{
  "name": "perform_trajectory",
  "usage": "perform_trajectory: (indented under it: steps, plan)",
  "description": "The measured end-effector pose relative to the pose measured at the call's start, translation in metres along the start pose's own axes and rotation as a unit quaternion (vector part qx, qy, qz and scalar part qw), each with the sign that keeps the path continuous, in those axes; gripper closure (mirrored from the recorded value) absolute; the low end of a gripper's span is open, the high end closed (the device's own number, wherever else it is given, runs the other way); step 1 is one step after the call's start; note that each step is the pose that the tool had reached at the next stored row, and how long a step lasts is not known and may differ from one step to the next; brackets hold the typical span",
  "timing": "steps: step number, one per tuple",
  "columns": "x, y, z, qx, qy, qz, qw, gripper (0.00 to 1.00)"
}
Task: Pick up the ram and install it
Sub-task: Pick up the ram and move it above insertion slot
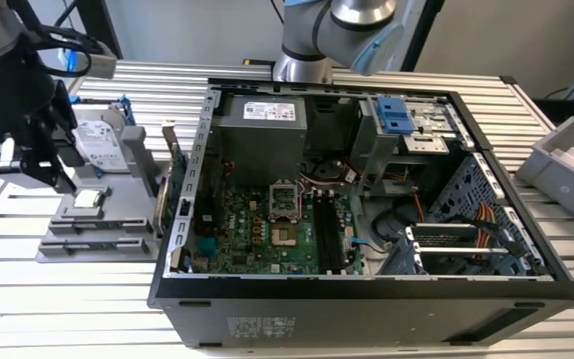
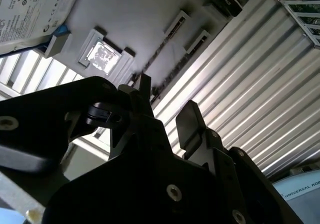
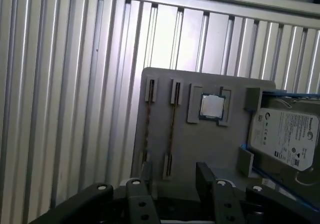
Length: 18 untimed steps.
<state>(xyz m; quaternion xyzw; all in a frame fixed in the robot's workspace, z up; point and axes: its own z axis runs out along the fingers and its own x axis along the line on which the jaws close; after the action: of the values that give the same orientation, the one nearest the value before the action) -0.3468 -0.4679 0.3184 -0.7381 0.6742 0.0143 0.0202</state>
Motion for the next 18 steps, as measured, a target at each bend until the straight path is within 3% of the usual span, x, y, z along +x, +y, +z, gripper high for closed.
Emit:
perform_trajectory:
  steps: [4,8,11,18]
  plan:
    - [0.0003,0.0001,0.0067,0.0016,0.0004,0.035,0.99939,0.00]
    - [0.0006,0.0001,0.0127,0.0032,0.0011,0.063,0.99801,0.00]
    - [0.0010,0.0002,0.0150,0.0036,0.0012,0.063,0.99799,0.00]
    - [0.0019,0.0014,0.0277,0.0036,0.0012,0.063,0.99799,0.00]
